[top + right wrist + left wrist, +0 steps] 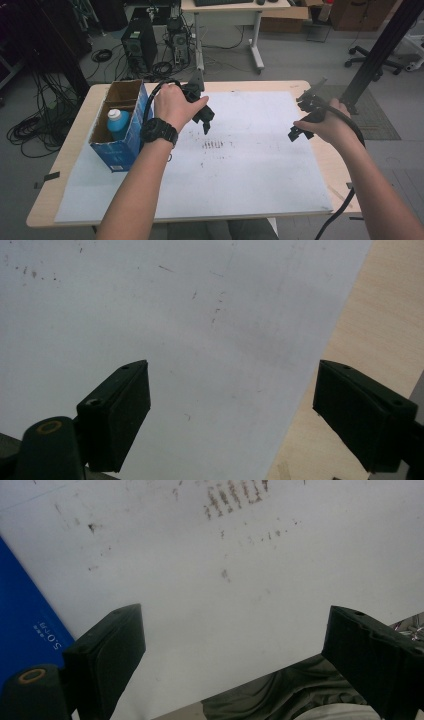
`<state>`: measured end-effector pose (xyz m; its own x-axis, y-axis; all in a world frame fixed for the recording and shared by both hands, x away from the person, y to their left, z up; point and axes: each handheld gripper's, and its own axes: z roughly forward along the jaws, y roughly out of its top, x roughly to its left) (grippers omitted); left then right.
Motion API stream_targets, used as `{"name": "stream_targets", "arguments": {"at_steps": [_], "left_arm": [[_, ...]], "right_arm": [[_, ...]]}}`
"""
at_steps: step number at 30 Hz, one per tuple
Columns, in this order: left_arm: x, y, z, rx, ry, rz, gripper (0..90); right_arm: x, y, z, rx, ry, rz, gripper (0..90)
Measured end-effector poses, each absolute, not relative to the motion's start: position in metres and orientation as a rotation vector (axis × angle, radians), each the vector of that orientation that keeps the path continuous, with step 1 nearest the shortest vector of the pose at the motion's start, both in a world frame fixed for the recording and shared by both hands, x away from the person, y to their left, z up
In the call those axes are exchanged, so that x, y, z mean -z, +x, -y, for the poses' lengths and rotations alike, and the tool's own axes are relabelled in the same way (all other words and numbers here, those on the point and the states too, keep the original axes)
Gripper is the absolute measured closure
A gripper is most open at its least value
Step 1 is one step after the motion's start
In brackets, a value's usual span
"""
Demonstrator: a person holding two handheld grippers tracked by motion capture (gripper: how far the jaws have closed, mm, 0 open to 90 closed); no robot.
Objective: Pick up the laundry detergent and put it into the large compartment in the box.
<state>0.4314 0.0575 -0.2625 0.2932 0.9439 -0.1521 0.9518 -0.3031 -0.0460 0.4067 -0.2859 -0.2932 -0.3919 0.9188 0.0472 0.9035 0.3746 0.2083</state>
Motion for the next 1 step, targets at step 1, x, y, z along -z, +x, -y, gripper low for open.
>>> {"name": "stream_targets", "arguments": {"at_steps": [1], "left_arm": [[0.2623, 0.431, -0.0574, 0.227, 2.481, -1.82, 10.3]], "right_arm": [[0.2927, 0.4064, 0.2858, -0.314, 1.682, -2.542, 14.9]]}}
